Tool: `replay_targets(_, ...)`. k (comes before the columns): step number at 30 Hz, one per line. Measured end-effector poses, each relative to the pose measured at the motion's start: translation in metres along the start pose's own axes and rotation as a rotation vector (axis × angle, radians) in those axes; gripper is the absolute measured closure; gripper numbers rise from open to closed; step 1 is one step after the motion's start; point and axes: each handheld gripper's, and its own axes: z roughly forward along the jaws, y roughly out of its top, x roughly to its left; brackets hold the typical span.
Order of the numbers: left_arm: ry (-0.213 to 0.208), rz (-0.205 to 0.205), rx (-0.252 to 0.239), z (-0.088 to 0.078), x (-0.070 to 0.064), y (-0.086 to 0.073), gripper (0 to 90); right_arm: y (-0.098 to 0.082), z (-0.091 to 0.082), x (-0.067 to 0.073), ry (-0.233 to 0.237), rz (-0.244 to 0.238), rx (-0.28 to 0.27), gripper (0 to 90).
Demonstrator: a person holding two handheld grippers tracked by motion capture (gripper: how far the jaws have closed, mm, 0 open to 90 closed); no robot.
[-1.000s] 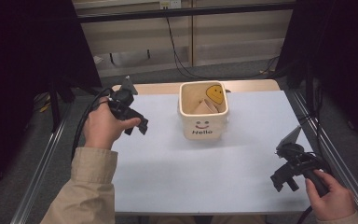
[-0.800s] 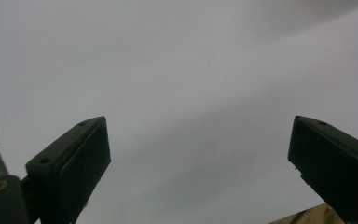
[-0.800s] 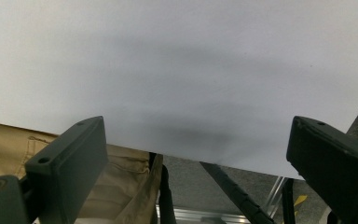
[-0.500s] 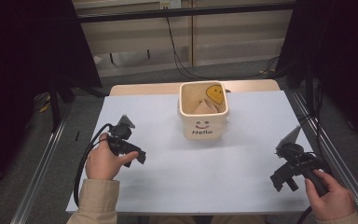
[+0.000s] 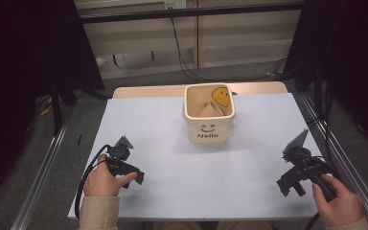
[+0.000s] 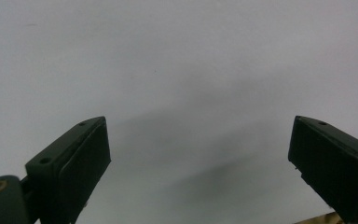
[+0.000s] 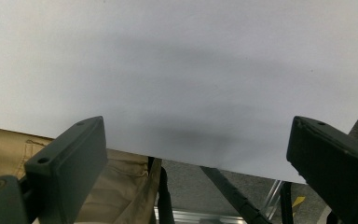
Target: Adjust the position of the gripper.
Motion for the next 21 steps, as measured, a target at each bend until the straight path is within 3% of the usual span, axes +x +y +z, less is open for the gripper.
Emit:
replay_targets(4, 0.004, -0.015, -0.007, 0.0023, 0.0001, -0.0016, 5.3, 0.0003, 0.0002, 0.0, -0.002, 0.002, 0.001, 5.1)
replay_targets(10, -0.004, -0.003, 0.009, 0.0041, 0.0007, -0.0025, 5.2, 0.0012, 0.0018, 0.0004, -0.003, -0.008, -0.003, 5.1)
replay_targets(14, -0.022, -0.031, 0.02, 0.0064, -0.0006, -0.004, 5.1, 0.0021, 0.0033, -0.0004, -0.003, -0.005, 0.005, 5.1)
replay_targets(19, -0.024, -0.03, 0.008, 0.0059, -0.0009, -0.0041, 5.1, 0.0025, 0.0041, -0.0002, -0.008, 0.0, 0.009, 5.1)
replay_targets(21, -0.016, -0.011, 0.015, 0.0049, 0.0005, -0.0036, 5.1, 0.0026, 0.0042, -0.0006, -0.008, 0.0, 0.006, 5.1)
